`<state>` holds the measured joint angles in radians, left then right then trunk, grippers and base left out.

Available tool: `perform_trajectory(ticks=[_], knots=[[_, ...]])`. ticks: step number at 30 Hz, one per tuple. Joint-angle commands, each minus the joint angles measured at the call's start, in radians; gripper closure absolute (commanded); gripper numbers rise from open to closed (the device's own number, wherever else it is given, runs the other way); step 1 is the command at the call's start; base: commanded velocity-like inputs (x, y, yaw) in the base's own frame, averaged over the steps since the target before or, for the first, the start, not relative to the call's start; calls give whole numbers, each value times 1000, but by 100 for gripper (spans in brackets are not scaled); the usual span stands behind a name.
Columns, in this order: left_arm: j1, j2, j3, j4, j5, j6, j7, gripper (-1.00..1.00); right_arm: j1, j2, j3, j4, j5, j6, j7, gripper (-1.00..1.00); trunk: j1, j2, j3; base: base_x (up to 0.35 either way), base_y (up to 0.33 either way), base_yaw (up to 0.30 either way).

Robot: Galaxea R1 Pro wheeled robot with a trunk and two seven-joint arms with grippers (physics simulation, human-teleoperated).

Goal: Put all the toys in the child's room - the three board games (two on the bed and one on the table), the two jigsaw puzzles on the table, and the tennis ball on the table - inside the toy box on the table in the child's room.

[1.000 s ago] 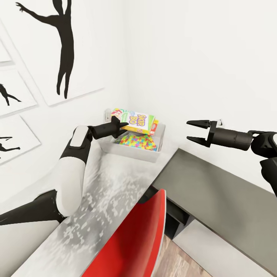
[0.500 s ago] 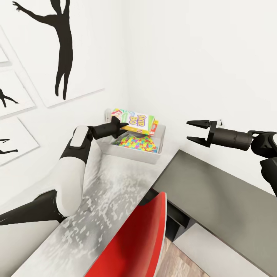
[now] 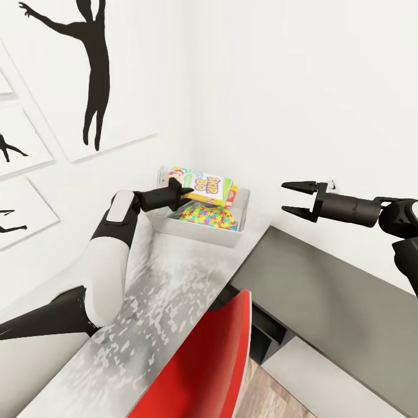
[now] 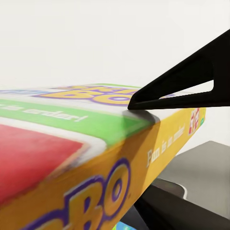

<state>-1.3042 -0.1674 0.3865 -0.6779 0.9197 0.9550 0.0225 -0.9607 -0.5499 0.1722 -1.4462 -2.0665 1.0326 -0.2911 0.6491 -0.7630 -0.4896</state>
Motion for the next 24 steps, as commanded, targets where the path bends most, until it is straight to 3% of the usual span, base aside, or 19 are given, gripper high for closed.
perform_trajectory(ticks=[1, 19, 24], knots=[[-1, -1, 7, 0, 1, 6, 3, 100, -1, -1, 1, 0, -10, 0, -10, -100, 0, -1, -1, 0, 0, 0], [1, -1, 6, 2, 2, 8, 7, 100, -1, -1, 1, 0, -10, -2, -10, -100, 0, -1, -1, 0, 0, 0], [-28, 17, 11, 3, 4, 12, -22, 100, 14, 28, 22, 3, 15, -5, -38, -100, 0, -1, -1, 0, 0, 0]])
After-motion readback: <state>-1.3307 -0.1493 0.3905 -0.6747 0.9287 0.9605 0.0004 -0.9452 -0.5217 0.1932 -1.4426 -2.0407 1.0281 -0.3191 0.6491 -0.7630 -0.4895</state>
